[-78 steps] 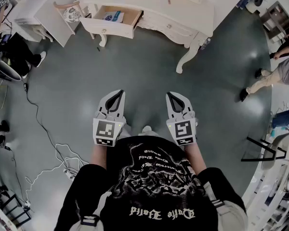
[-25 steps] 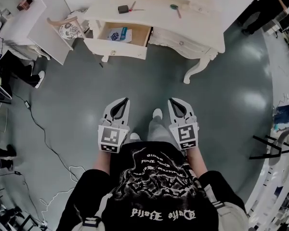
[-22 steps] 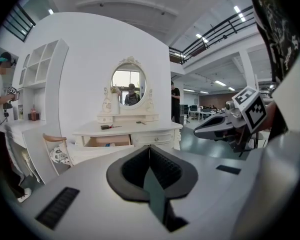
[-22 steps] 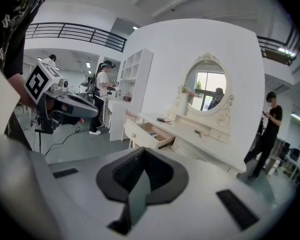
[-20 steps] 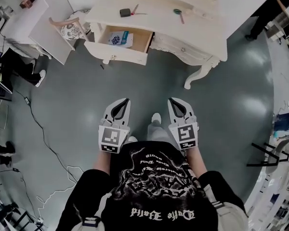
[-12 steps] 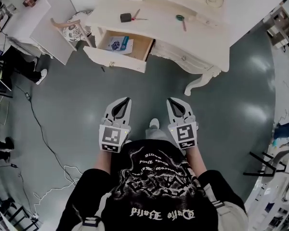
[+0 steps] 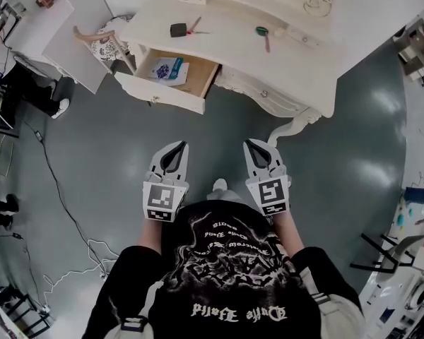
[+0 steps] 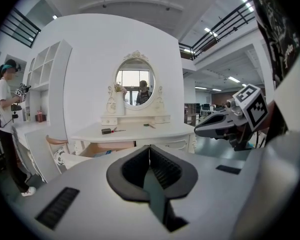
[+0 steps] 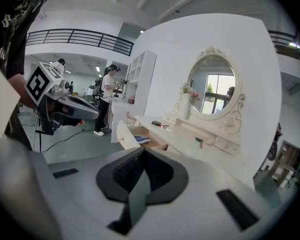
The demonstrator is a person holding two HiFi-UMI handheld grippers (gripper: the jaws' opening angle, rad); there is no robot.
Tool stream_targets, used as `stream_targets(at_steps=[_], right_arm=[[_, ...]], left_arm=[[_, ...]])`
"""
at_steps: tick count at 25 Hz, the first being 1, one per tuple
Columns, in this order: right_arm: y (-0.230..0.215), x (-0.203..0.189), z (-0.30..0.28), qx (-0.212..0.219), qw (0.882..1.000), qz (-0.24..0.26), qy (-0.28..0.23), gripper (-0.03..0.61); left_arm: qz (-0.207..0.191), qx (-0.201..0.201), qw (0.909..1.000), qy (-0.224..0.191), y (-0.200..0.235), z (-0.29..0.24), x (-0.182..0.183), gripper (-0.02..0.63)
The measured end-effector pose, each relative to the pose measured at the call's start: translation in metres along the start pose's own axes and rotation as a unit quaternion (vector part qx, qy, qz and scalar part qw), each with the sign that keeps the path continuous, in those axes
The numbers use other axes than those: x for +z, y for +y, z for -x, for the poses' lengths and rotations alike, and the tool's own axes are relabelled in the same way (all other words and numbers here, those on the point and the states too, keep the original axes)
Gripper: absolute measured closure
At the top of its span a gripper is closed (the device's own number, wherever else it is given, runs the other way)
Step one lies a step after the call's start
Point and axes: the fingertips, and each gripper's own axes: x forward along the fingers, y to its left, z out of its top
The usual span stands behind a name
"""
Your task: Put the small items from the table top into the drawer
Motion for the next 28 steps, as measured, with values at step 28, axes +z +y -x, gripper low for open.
stream_targets(at_steps=[28], right_arm=[[-0.083,-0.037,0.001,0.013,1.000,-0.014,0.013,0.568]], left_arm=[[-0.008,-0.005,1.0000,0.003,-0.048,-0.085,0.027,0.598]])
